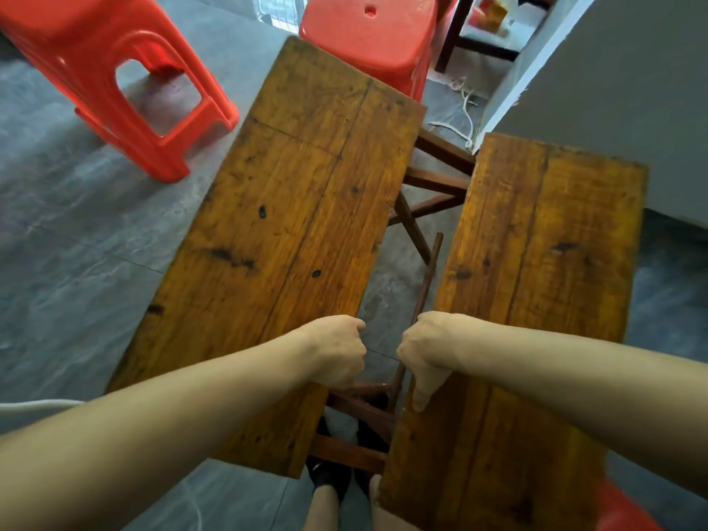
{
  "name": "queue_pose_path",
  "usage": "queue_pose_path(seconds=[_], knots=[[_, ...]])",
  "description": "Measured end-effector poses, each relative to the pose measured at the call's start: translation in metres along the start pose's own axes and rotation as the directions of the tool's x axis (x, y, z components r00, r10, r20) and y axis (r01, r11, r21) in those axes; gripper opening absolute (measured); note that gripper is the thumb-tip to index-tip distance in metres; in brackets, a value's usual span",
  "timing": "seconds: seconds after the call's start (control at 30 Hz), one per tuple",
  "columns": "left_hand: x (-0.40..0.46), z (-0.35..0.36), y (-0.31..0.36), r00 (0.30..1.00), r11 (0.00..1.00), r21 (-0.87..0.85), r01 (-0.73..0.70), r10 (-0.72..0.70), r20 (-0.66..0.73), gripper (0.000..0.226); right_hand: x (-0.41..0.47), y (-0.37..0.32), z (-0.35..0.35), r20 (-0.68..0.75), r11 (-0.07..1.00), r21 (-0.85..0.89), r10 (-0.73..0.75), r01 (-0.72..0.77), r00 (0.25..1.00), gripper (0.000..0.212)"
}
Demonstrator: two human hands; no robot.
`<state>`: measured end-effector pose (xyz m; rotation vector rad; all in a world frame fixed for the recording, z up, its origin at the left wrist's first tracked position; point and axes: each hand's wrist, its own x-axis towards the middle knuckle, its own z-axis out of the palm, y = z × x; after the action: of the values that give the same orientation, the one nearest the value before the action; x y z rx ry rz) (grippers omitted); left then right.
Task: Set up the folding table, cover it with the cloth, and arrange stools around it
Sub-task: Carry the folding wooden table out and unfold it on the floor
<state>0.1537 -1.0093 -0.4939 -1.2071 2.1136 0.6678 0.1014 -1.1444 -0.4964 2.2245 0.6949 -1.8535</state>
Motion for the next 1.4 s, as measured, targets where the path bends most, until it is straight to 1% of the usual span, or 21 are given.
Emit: queue_pose_path(seconds=[0.07,0.13,0.23,0.33,0.4,0.47,0.57,0.67,0.8,0.87,0.9,0.97,1.03,1.1,1.13,1.2,1.27,1.3,1.33,1.37,1.4], knots=[[0.009,-0.006,0.005,0.998,0.996,0.087,0.017,-0.023,0.065,0.03,0.002,-0.004,0.003,-0.02,1.0,0.023,-0.01,0.01,1.0,0.077],[0.018,-0.004,0.003,0.996,0.997,0.07,0.04,-0.045,0.082,0.029,0.005,-0.008,0.005,-0.064,1.0,0.02,-0.023,0.024,0.998,0.077],[0.021,0.0,-0.003,0.989,0.996,-0.049,0.075,-0.067,0.135,0.033,0.011,-0.008,0.0,-0.111,1.0,0.01,-0.017,0.018,0.994,0.075],[0.013,0.006,-0.011,0.974,0.986,-0.128,0.105,-0.076,0.214,0.05,0.019,-0.004,-0.004,-0.116,1.0,0.0,-0.007,0.007,0.993,0.078],[0.015,0.018,-0.014,0.966,0.988,-0.117,0.104,-0.073,0.246,0.054,0.024,-0.003,-0.001,-0.124,1.0,-0.015,-0.005,0.003,0.992,0.078],[0.02,0.029,-0.014,0.963,0.991,-0.082,0.11,-0.086,0.257,0.05,0.028,-0.003,0.004,-0.129,1.0,-0.015,0.0,-0.002,0.992,0.078],[0.027,0.033,-0.014,0.97,0.996,-0.062,0.064,-0.047,0.24,0.048,0.032,-0.003,0.005,-0.137,1.0,0.008,-0.008,0.009,0.99,0.078],[0.022,0.034,-0.014,0.981,0.992,-0.114,0.05,-0.028,0.192,0.05,0.031,-0.003,0.004,-0.142,1.0,0.022,-0.004,0.007,0.99,0.078],[0.006,0.052,-0.019,0.991,0.977,-0.19,0.096,-0.112,-0.075,0.052,0.027,-0.002,0.005,-0.154,1.0,0.03,-0.003,0.008,0.988,0.078],[-0.005,0.07,-0.01,0.945,0.919,-0.348,0.186,-0.265,-0.194,0.064,0.024,-0.003,0.006,-0.17,0.999,0.03,-0.009,0.014,0.985,0.077],[-0.01,0.078,-0.004,0.9,0.862,-0.438,0.256,-0.378,-0.218,0.079,0.022,-0.004,0.007,-0.183,1.0,0.028,-0.01,0.016,0.983,0.076],[-0.017,0.089,0.01,0.799,0.688,-0.615,0.385,-0.582,-0.151,0.111,0.021,-0.005,0.012,-0.226,1.0,0.018,-0.002,0.006,0.974,0.075],[-0.021,0.094,0.02,0.735,0.526,-0.73,0.436,-0.676,-0.049,0.122,0.021,-0.007,0.022,-0.304,1.0,-0.006,0.024,-0.027,0.952,0.076],[-0.023,0.097,0.026,0.686,0.432,-0.781,0.451,-0.728,-0.006,0.123,0.021,-0.009,0.038,-0.432,0.997,0.005,0.072,-0.077,0.899,0.08],[-0.024,0.098,0.029,0.665,0.399,-0.794,0.458,-0.746,0.008,0.123,0.019,-0.013,0.048,-0.504,0.993,0.057,0.121,-0.106,0.855,0.085],[-0.024,0.101,0.034,0.621,0.351,-0.81,0.47,-0.783,0.021,0.121,0.016,-0.024,0.068,-0.601,0.942,0.269,0.326,-0.199,0.729,0.103],[-0.023,0.105,0.04,0.585,0.315,-0.828,0.465,-0.81,0.02,0.118,0.014,-0.041,0.086,-0.555,0.783,0.541,0.607,-0.309,0.568,0.12],[-0.023,0.106,0.041,0.569,0.291,-0.84,0.458,-0.822,0.026,0.115,0.014,-0.05,0.093,-0.487,0.68,0.656,0.713,-0.328,0.504,0.121],[-0.023,0.106,0.042,0.55,0.266,-0.85,0.455,-0.834,0.033,0.11,0.015,-0.058,0.098,-0.425,0.591,0.741,0.78,-0.318,0.459,0.115],[-0.022,0.106,0.044,0.527,0.245,-0.854,0.458,-0.849,0.039,0.103,0.017,-0.066,0.104,-0.395,0.535,0.794,0.815,-0.289,0.424,0.104],[-0.021,0.107,0.047,0.504,0.229,-0.855,0.466,-0.863,0.043,0.095,0.02,-0.072,0.108,-0.393,0.513,0.818,0.828,-0.259,0.4,0.092]])
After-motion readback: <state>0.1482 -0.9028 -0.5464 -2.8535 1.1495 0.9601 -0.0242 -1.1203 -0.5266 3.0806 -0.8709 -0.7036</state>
